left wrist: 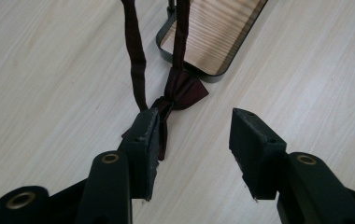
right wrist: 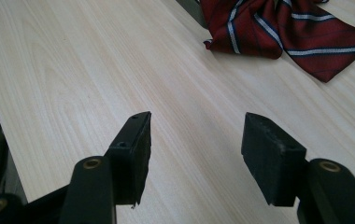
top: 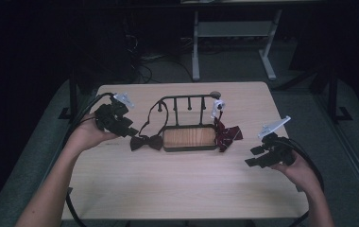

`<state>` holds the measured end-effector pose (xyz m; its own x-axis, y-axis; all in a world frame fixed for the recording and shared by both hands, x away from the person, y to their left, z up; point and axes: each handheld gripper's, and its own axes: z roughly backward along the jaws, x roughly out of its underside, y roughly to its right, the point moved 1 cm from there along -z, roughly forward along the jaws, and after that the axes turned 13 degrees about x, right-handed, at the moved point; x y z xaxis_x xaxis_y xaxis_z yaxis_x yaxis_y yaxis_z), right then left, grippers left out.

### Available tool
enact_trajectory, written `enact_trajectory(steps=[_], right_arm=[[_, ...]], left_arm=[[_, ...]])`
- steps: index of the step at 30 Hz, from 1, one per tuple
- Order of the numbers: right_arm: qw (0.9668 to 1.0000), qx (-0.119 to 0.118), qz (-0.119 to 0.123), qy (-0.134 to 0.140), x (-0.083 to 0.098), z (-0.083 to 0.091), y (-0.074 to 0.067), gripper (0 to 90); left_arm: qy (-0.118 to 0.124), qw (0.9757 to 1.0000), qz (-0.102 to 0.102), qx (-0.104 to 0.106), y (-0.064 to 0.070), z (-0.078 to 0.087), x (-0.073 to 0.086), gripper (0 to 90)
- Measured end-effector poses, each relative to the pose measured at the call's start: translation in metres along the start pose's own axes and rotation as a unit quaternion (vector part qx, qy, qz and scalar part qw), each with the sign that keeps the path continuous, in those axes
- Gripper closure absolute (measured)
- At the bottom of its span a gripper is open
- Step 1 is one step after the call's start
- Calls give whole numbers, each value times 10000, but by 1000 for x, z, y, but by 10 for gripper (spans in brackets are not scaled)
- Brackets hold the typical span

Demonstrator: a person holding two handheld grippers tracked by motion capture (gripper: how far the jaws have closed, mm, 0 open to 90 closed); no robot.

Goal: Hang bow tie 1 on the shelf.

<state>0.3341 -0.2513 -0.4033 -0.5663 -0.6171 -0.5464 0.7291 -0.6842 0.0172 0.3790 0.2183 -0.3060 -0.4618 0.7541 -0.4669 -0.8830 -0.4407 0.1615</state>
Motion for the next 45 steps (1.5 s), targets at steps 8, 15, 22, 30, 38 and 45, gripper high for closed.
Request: enact_trajectory(steps=[8,15,22,30,38,45], right_arm=[[10000,11,-4,-1,0,0,0,424],[10000,13,-12,-4,1,0,0,424],[10000,6,-31,-9,2,0,1,424],[10000,10,-21,-34,3,-1,1,422],[10000,-13,-60,-66,4,-2,0,422],[10000,-10,-52,-79,5,-3,0,422]], left_arm=[[-2,10000,25,-12,4,-4,6,463],[27,10000,50,1,6,-7,12,413],[2,10000,76,47,6,-13,19,388],[50,9999,119,53,6,-19,28,371],[81,9998,156,120,7,-31,40,364],[76,9998,126,123,10,-42,49,356]])
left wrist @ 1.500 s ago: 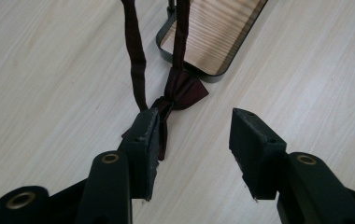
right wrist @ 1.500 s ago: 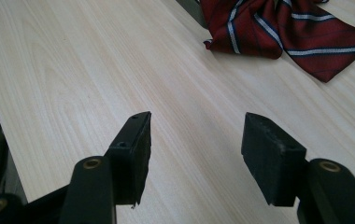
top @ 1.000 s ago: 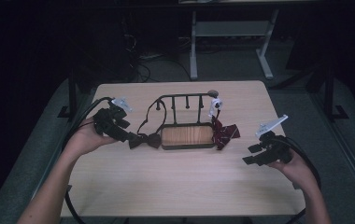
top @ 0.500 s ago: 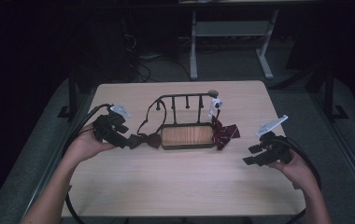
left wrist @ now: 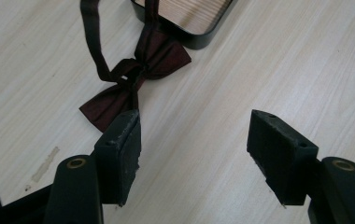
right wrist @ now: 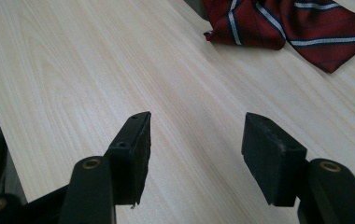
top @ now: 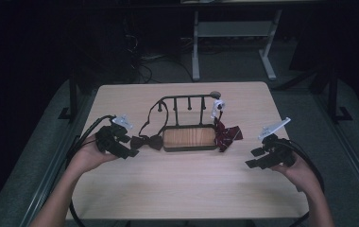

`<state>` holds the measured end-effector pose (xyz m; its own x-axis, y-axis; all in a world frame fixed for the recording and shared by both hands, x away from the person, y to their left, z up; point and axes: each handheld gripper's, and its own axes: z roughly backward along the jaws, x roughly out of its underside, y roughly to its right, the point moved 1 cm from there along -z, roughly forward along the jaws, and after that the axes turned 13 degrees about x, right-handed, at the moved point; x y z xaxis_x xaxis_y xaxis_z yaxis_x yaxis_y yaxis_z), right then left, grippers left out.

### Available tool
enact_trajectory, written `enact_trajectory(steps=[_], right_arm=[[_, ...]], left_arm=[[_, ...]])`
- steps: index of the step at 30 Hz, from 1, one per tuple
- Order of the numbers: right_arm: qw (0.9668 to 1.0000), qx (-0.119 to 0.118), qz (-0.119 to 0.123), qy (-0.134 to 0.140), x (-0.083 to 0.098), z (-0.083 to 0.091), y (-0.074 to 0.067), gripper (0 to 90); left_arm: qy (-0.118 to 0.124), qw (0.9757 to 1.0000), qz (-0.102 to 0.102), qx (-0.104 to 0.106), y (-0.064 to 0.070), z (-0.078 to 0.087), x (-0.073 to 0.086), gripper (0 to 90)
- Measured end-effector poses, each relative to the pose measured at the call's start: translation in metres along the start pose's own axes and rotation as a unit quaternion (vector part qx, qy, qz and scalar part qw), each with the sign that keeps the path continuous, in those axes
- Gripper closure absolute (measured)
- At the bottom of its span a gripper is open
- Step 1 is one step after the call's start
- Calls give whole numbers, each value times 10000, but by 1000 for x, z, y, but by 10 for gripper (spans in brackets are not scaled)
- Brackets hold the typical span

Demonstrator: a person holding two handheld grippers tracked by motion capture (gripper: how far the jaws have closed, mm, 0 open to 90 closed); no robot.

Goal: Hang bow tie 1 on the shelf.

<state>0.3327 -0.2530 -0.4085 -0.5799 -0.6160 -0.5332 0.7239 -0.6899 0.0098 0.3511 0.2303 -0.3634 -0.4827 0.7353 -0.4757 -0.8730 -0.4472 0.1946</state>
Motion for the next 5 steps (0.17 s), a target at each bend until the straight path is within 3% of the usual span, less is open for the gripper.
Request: enact_trajectory(steps=[5], right_arm=[[10000,0,30,20,0,0,-1,422]], left_arm=[[47,10000,-32,-26,4,-6,5,344]])
